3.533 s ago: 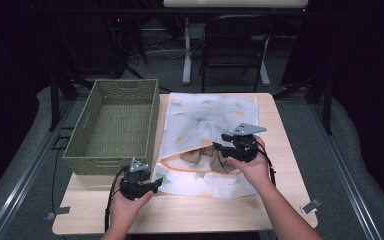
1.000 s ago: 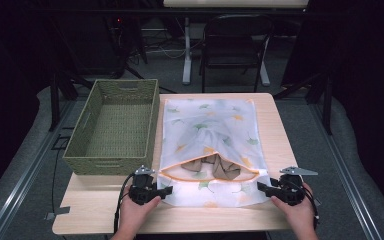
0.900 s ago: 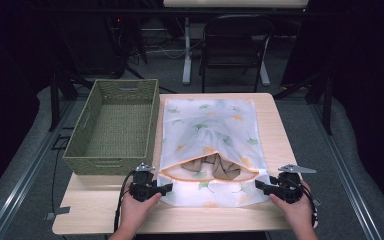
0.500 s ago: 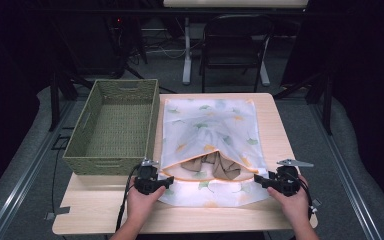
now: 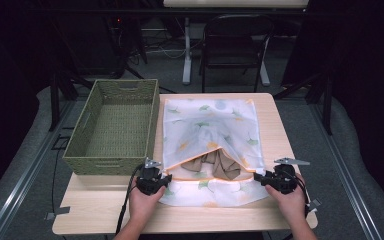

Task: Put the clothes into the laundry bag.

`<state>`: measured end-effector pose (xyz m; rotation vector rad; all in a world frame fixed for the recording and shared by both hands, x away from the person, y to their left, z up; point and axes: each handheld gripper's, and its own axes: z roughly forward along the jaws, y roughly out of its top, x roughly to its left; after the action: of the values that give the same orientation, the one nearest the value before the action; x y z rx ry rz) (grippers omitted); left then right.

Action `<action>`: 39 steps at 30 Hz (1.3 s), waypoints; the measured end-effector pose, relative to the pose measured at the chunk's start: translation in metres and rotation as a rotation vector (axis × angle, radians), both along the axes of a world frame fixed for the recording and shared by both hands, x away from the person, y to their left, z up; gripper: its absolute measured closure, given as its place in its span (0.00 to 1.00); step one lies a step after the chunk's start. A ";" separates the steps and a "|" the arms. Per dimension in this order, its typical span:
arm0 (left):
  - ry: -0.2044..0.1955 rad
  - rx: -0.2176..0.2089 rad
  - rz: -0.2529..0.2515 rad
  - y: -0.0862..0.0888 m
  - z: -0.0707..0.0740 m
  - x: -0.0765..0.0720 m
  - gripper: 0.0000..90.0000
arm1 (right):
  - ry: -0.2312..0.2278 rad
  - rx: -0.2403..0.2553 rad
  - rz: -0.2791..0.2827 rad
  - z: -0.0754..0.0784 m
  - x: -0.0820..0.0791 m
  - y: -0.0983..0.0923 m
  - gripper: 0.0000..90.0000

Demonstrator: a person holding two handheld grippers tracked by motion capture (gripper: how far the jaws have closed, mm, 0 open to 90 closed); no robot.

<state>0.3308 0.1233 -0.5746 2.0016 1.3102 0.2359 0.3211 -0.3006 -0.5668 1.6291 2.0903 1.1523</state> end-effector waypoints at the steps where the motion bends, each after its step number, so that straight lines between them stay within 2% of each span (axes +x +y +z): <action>1: -0.001 0.004 -0.007 0.000 0.000 0.000 0.83 | 0.004 -0.004 0.001 0.000 0.000 0.000 0.64; 8: -0.007 -0.006 -0.019 0.002 0.003 -0.002 0.93 | 0.005 0.002 0.021 0.000 -0.001 -0.004 0.73; 11: -0.004 -0.006 -0.024 0.002 0.003 -0.002 0.95 | 0.006 0.013 0.012 0.000 -0.001 -0.007 0.72; 14: -0.002 -0.003 -0.030 0.002 0.003 -0.002 0.96 | 0.027 0.041 -0.001 -0.002 0.001 -0.010 0.68; 18: -0.005 0.004 -0.034 0.002 0.003 -0.003 0.97 | 0.040 0.038 -0.002 -0.004 0.003 -0.011 0.69; 28: -0.005 0.018 -0.035 0.001 0.002 -0.004 0.97 | 0.080 0.037 0.032 -0.004 0.003 -0.015 0.81; 29: -0.003 0.015 -0.034 0.002 0.003 -0.004 0.97 | 0.090 0.043 0.040 -0.005 0.003 -0.015 0.85; 31: -0.004 0.013 -0.035 0.002 0.003 -0.004 0.97 | 0.095 0.044 0.045 -0.005 0.003 -0.015 0.87; 33: -0.001 0.009 -0.037 0.003 0.003 -0.004 0.97 | 0.092 0.028 0.059 -0.005 0.003 -0.013 0.92; 35: 0.000 0.008 -0.038 0.003 0.003 -0.005 0.97 | 0.089 0.021 0.064 -0.004 0.003 -0.012 0.93; 39: 0.012 -0.003 -0.047 0.003 0.007 -0.007 0.97 | 0.069 -0.034 0.089 0.005 -0.003 -0.007 0.96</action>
<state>0.3241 0.1265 -0.5679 2.0311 1.2684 0.2002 0.3185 -0.3075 -0.5620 1.5977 2.2336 1.0954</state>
